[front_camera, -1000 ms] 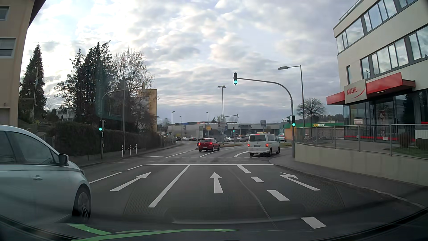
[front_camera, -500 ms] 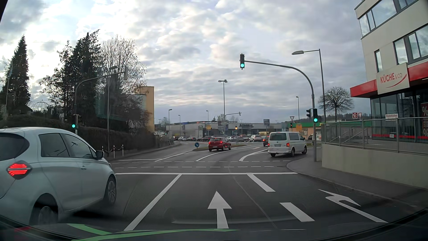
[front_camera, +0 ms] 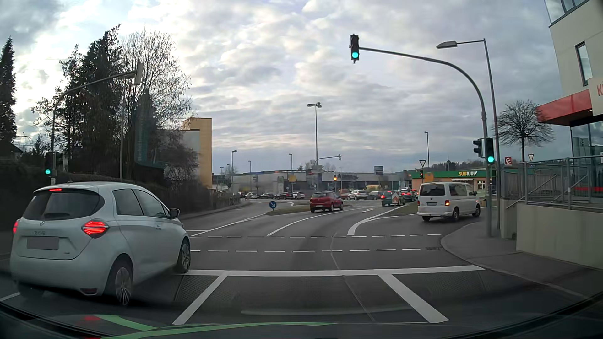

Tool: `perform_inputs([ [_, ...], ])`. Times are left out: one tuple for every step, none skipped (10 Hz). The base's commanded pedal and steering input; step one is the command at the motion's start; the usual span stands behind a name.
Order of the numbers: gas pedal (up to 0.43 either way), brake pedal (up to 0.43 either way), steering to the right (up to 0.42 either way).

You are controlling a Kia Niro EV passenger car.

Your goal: Follow the waypoints while adhering to traffic rules and regulations

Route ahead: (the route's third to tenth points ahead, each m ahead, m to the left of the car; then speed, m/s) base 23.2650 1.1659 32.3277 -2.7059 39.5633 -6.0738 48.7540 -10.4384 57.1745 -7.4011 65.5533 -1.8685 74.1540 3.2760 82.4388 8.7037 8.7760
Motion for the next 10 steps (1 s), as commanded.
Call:
perform_inputs([
  [0.000, 0.183, 0.012],
  [0.000, 0.183, 0.015],
  [0.000, 0.183, 0.020],
  [0.000, 0.183, 0.024],
  [0.000, 0.183, 0.027],
  [0.000, 0.189, 0.031],
  [0.000, 0.189, 0.035],
  [0.000, 0.195, 0.039],
  [0.000, 0.195, 0.042],
  [0.000, 0.195, 0.045],
])
